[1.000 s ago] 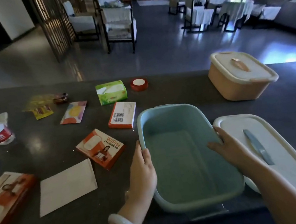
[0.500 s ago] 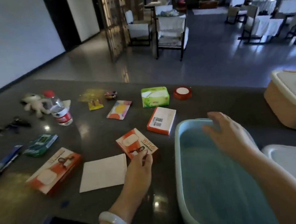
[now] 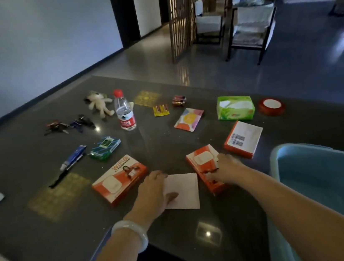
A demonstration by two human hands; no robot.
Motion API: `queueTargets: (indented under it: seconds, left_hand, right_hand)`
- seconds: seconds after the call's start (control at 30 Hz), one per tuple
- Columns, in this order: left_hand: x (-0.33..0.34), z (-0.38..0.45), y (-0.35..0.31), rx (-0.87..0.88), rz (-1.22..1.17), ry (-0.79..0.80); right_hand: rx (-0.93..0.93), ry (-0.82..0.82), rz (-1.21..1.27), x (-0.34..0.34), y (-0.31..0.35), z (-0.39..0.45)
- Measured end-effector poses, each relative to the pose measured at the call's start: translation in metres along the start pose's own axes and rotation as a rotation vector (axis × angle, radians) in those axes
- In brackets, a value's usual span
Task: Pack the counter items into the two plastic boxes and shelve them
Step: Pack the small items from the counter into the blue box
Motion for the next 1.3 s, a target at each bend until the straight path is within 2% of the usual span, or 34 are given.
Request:
queueTargets:
  seconds: [0.1,0.23,0.43,0.77,0.9,1.1,1.3]
  left_hand:
    - [-0.001,0.017,0.024,0.191,0.088,0.179]
    - [0.006,0.037,0.047,0.324,0.096,0.298]
    - [0.010,0.054,0.052,0.430,0.138,0.267]
    - [0.004,0.070,0.048,0.283,0.108,0.317]
    - [0.004,0.070,0.046,0.281,0.108,0.332]
    - [-0.002,0.066,0.049,0.250,-0.075,0.402]
    - [-0.021,0.064,0.047,0.244,-0.159,0.348]
  right_hand:
    - [0.072,-0.035,-0.024,0.012,0.005,0.014]
    - [0.153,-0.070,-0.004,0.027,0.011,0.026]
    - [0.215,-0.119,-0.038,0.041,0.017,0.033]
    - [0.205,-0.158,-0.012,0.048,0.011,0.027]
    - [0.233,-0.173,0.008,0.050,0.011,0.023]
    - [0.277,-0.182,0.046,0.053,0.011,0.017]
    - [0.262,-0.261,0.062,0.044,0.014,0.009]
Point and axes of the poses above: each hand's wrist, its own z-axis towards the middle knuckle, its own x-axis out of the palm, y = z × x, the point moved 1 cm from there along z, towards the middle knuckle, and after that the axes turned 4 degrees about -y, right-handed, at the moved point
